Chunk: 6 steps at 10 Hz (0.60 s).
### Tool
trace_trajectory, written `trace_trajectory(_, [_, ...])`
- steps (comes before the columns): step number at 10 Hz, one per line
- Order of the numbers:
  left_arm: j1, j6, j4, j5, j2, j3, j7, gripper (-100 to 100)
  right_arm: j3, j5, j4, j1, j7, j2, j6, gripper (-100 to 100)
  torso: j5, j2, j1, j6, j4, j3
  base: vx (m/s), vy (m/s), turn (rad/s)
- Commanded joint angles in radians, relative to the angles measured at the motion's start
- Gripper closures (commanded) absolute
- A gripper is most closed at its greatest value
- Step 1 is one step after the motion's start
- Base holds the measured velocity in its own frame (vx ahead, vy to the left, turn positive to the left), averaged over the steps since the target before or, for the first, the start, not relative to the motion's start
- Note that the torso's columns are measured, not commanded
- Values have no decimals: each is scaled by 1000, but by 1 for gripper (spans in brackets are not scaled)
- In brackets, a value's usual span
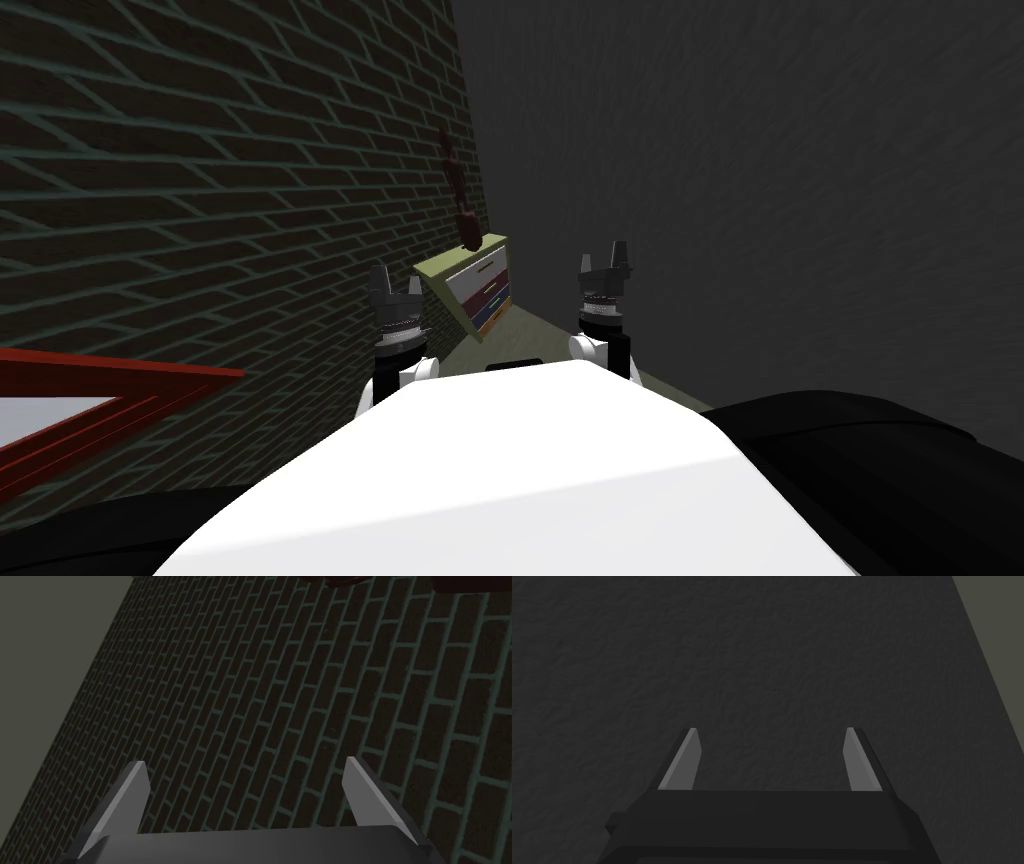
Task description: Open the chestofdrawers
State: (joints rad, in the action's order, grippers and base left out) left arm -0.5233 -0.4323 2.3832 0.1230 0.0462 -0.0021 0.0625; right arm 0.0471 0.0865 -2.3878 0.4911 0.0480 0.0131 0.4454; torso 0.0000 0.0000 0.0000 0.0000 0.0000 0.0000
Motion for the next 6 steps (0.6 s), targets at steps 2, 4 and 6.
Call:
trace_trajectory(2, [0,0,0,0,0,0,0,0,0,0,0,0,0,0,0,0,0,104,0,0,105,-209,0,0,0])
trace_trajectory(4, [0,0,0,0,0,0,0,0,0,0,0,0,0,0,0,0,0,248,0,0,248,-497,0,0,0])
trace_trajectory(6, [0,0,0,0,0,0,0,0,0,0,0,0,0,0,0,0,0,396,0,0,396,-792,0,0,0])
